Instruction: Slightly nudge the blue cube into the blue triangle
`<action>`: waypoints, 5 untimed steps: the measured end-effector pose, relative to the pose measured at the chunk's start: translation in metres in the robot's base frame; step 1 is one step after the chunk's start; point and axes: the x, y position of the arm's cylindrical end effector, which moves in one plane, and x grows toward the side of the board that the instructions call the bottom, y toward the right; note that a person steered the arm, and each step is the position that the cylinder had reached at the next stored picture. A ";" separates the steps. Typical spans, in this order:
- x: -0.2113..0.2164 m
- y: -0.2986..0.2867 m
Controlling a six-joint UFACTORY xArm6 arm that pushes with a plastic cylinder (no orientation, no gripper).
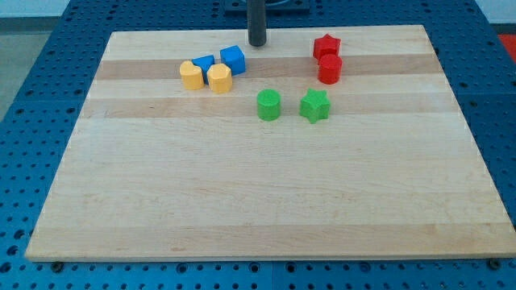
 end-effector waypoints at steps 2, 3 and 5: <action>0.017 -0.008; 0.021 -0.013; 0.021 -0.029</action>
